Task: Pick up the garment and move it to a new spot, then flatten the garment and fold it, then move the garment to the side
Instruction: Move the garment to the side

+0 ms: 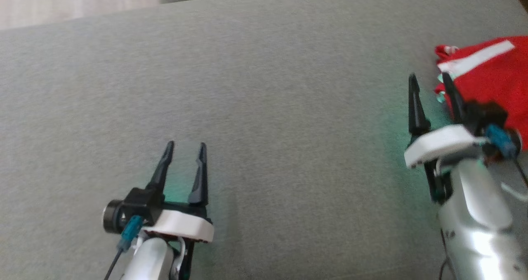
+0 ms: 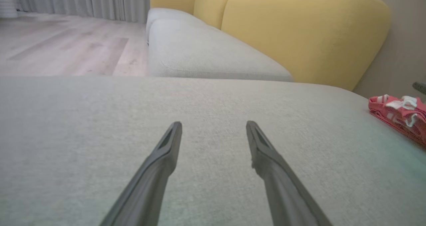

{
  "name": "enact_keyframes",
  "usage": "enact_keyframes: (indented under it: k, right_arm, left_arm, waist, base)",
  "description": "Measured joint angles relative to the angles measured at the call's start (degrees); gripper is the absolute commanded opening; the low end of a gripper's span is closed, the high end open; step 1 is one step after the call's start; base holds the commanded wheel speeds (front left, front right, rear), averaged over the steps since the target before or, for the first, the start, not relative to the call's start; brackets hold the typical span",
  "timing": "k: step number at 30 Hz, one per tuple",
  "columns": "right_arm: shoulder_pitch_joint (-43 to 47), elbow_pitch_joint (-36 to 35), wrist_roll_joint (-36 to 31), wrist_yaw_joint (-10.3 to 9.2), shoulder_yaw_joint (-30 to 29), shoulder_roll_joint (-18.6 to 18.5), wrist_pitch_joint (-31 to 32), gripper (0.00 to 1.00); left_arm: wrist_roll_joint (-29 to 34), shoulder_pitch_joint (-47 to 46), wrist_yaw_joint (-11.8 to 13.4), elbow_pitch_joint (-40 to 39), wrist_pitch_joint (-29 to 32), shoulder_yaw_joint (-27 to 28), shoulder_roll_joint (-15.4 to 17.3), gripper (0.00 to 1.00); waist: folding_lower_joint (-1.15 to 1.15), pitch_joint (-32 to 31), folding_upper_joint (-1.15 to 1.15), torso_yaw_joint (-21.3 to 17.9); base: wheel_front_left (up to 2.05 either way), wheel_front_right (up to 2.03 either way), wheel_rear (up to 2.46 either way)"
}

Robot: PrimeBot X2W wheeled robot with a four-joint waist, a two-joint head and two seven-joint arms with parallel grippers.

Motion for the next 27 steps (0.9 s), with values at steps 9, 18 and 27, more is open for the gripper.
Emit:
enact_keyframes:
  k: [9,18,27]
  right_arm:
    - [9.5,-2.4,4.3,0.0,1.1,0.8,0.0,1.0]
    - [13.3,-2.3,7.0,0.0,2.9,1.0,0.0,1.0]
    - [15.3,-2.0,9.2,0.0,4.3,1.1,0.0,1.0]
  left_arm:
    - [1.5,3.9,1.9,-0.6,0.0,3.3,0.0,1.0]
    - [2.4,6.4,2.4,-0.4,0.0,6.1,0.0,1.0]
    - [1.9,9.1,2.4,-0.2,0.0,7.2,0.0,1.0]
  waist:
    - [0.0,-2.8,0.0,5.6]
    - [0.0,-6.5,0.0,8.2]
    - [0.0,-9.8,0.0,8.2]
  base:
    - [0.0,0.0,0.0]
    - [0.0,0.0,0.0]
    - [0.0,0.0,0.0]
